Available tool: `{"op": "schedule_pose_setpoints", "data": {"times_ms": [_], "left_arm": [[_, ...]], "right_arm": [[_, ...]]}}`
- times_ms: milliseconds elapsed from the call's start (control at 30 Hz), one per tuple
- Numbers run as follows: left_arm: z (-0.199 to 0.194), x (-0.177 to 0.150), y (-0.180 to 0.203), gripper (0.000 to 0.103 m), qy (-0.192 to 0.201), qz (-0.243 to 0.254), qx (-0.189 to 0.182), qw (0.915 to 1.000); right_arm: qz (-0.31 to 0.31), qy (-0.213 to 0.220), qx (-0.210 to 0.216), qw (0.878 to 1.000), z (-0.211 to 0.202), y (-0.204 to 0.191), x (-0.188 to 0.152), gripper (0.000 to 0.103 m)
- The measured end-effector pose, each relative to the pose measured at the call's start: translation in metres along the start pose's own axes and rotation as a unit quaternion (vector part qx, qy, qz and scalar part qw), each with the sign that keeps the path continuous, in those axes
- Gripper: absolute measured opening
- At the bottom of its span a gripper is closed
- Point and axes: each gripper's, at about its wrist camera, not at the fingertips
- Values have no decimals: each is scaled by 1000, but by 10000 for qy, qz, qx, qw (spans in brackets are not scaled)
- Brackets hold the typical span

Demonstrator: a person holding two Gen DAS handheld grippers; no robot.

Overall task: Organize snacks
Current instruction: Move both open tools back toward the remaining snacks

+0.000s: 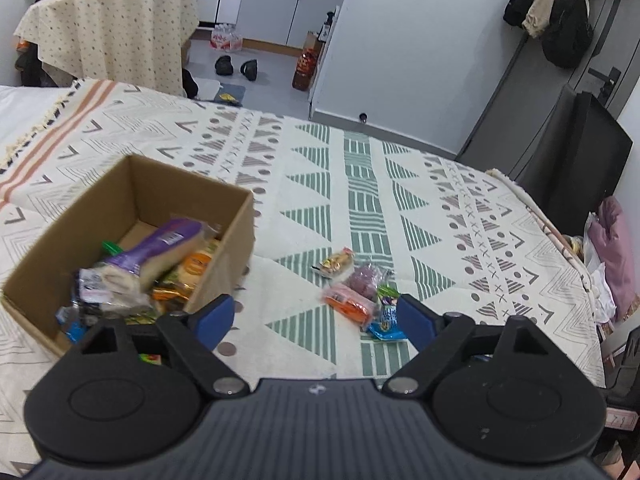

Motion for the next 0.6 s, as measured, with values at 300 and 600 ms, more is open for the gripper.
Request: {"op": "schedule_pose_setpoints", "data": {"times_ms": [300,600], "left_arm": [[49,-6,-3,67,-277,-171,-10,9995],[94,-3,-4,52,-518,-258,-80,9983]], "right_arm": [[82,-158,70,9998,33,10,9,59],[75,-280,145,9995,64,14,18,55]]}}
Point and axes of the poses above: each gripper's, at about its wrist camera, not at the fingertips, and z roughly the way its jaws point, y to its right, x to its top, and after that the axes turned 14 degrees about -x, right-handed
